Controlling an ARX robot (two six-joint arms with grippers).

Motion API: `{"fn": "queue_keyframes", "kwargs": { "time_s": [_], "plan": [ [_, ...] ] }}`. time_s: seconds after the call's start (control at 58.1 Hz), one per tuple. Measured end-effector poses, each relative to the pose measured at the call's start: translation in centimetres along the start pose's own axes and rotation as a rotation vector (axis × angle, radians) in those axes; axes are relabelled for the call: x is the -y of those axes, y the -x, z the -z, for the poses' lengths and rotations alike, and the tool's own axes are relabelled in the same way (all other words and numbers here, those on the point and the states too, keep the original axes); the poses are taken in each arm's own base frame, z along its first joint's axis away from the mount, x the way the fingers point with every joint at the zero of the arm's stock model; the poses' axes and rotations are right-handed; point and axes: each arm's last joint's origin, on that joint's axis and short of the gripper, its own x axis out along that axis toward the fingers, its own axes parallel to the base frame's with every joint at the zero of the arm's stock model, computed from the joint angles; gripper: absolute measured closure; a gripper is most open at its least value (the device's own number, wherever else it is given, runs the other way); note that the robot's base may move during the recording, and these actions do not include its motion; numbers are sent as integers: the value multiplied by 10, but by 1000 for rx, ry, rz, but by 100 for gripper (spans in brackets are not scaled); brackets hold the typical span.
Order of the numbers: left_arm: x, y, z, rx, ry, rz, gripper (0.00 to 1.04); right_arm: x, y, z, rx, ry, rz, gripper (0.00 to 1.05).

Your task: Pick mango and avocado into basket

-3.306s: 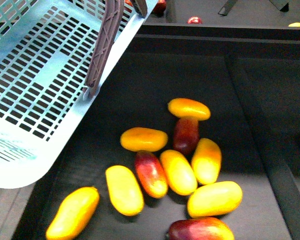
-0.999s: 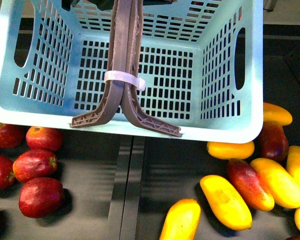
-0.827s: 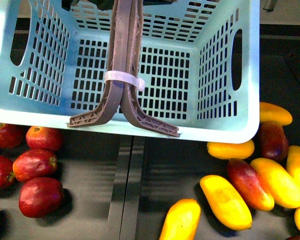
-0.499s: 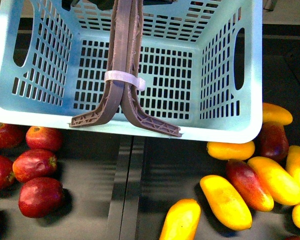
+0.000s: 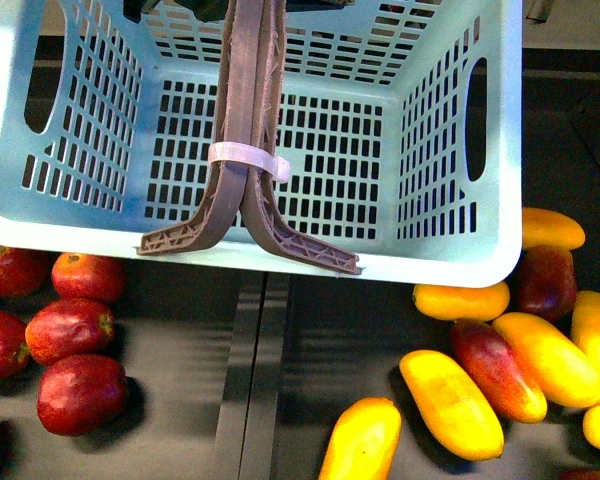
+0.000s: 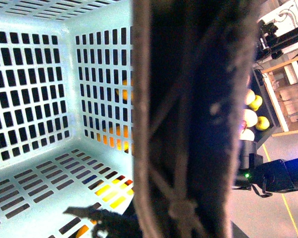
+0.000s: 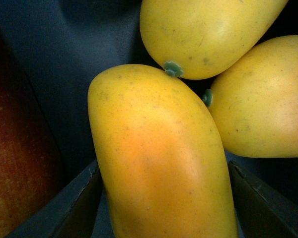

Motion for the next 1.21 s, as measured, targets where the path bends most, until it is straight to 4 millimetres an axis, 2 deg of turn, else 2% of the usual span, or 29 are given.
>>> {"fn": "queue_keyframes", "kwargs": {
  "time_s": [0.121, 0.344, 0.465, 0.568, 0.654, 0.809, 0.913, 1.016, 1.119, 1.205],
  "plan": [
    [0, 0, 0, 0, 0, 0, 101, 5, 5, 1, -2, -39, 25, 43],
    [0, 0, 0, 0, 0, 0, 101, 25, 30, 3, 43, -134, 121, 45],
    [0, 0, 0, 0, 0, 0, 101, 46, 57, 0, 120, -196, 240, 45],
    [0, 0, 0, 0, 0, 0, 101, 71, 91, -10, 209, -247, 389, 45],
    [0, 0, 0, 0, 0, 0, 101, 83, 117, -21, 280, -286, 481, 45],
    [0, 0, 0, 0, 0, 0, 101, 92, 168, -57, 440, -458, 576, 45],
    [0, 0, 0, 0, 0, 0, 101, 84, 190, -97, 586, -642, 519, 45],
    [0, 0, 0, 0, 0, 0, 101, 70, 196, -137, 693, -793, 402, 45],
    [0, 0, 0, 0, 0, 0, 101, 55, 194, -177, 770, -902, 267, 45],
    [0, 0, 0, 0, 0, 0, 101, 49, 191, -202, 804, -948, 184, 45]
  ]
}}
